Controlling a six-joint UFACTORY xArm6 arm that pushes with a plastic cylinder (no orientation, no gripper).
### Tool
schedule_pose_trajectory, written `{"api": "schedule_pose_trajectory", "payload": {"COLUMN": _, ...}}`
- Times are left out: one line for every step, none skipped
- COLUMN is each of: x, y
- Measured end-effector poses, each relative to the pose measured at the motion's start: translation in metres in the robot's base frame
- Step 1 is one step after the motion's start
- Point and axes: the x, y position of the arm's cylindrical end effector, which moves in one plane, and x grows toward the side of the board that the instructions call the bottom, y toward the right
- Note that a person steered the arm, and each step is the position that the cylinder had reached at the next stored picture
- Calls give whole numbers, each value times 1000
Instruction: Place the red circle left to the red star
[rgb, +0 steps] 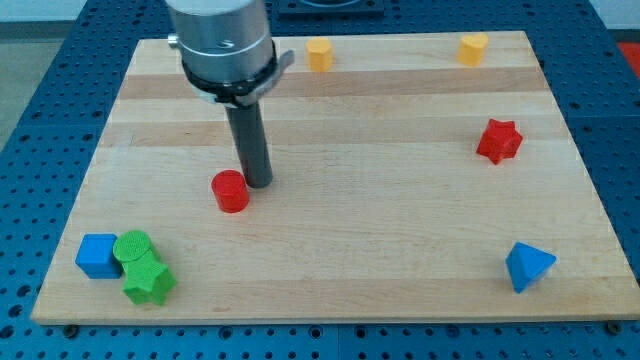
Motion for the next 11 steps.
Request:
{"api": "schedule_pose_trajectory", "payload": {"x": 42, "y": 21}}
{"api": "schedule_pose_trajectory", "payload": {"x": 72, "y": -11}}
{"api": "schedule_pose_trajectory", "payload": {"x": 65, "y": -31}}
{"api": "schedule_pose_trajectory", "payload": {"x": 22, "y": -42}}
{"api": "schedule_pose_trajectory", "payload": {"x": -29, "y": -49}}
{"api": "schedule_pose_trajectory", "payload": {"x": -32, "y": -62}}
{"api": "schedule_pose_trajectory", "payload": {"x": -23, "y": -72}}
{"api": "schedule_pose_trajectory", "payload": {"x": 2, "y": -24}}
{"api": "schedule_pose_trajectory", "payload": {"x": -49, "y": 1}}
{"api": "schedule_pose_trajectory", "payload": {"x": -61, "y": -3}}
{"api": "schedule_pose_trajectory", "payload": {"x": -67, "y": -15}}
